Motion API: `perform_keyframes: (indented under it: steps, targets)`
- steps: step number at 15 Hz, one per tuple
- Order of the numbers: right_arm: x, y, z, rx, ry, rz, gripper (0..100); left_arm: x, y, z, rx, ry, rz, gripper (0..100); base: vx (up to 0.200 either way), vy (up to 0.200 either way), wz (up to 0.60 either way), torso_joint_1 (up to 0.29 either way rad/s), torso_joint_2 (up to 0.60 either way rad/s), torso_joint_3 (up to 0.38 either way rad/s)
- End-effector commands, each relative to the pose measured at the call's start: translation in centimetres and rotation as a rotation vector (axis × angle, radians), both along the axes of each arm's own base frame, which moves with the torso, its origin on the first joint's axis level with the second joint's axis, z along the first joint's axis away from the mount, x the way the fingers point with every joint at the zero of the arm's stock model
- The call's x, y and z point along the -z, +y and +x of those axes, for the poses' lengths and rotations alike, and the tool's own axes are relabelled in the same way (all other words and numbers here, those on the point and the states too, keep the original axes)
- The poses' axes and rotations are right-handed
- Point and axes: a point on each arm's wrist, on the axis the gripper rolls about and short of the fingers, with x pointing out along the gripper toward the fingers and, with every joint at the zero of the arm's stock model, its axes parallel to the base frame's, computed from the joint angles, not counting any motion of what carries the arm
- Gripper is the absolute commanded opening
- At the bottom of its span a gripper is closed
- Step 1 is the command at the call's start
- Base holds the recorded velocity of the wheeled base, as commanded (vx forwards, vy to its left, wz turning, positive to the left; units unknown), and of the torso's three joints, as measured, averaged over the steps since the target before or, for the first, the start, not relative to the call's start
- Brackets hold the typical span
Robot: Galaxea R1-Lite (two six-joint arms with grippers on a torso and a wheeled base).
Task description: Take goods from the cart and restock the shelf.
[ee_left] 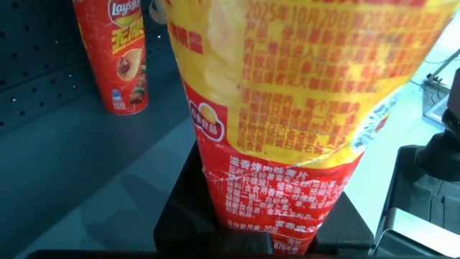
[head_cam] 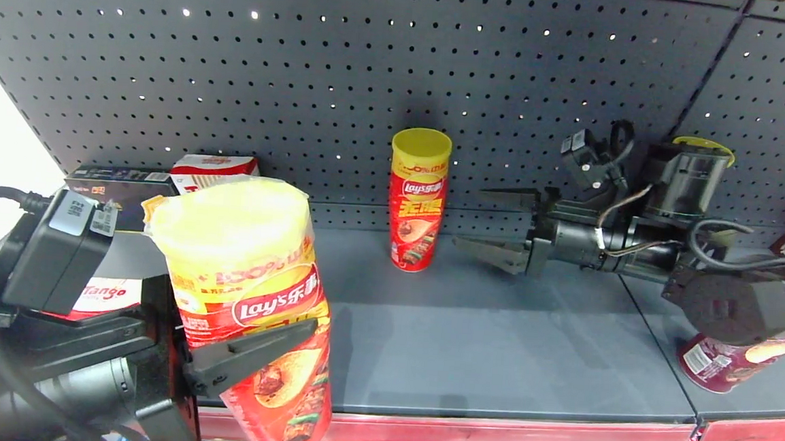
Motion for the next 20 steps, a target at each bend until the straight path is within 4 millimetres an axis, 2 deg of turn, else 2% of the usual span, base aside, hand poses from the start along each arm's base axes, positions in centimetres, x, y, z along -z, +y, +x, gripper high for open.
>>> perform_keyframes:
  steps: [1, 6, 9, 16, 20]
  targets:
    - [2.5, 0.7, 2.8, -0.004, 0.033, -0.020, 100, 0.1, 0.0, 0.0, 0.000, 0.002, 0.001, 0, 0.000, 0.000, 0.00, 0.000, 0.00, 0.000]
    - [3.9, 2.6, 5.8, -0.018, 0.023, -0.016, 100, 0.1, 0.0, 0.0, 0.000, 0.004, 0.002, 0, 0.000, 0.000, 0.00, 0.000, 0.00, 0.000]
    - [4.6, 3.4, 6.7, -0.027, 0.026, -0.016, 100, 0.3, 0.1, 0.0, -0.004, 0.010, 0.006, 0, 0.000, 0.000, 0.00, 0.000, 0.00, 0.000]
    - [5.0, 4.2, 6.0, -0.052, 0.034, -0.022, 100, 0.4, 0.2, 0.1, -0.014, 0.014, 0.008, 0, 0.000, 0.000, 0.00, 0.000, 0.00, 0.000]
    - [5.2, 4.1, 4.6, -0.058, 0.053, -0.038, 100, 0.6, 0.3, 0.0, -0.015, 0.019, 0.011, 0, 0.000, 0.000, 0.00, 0.000, 0.00, 0.000]
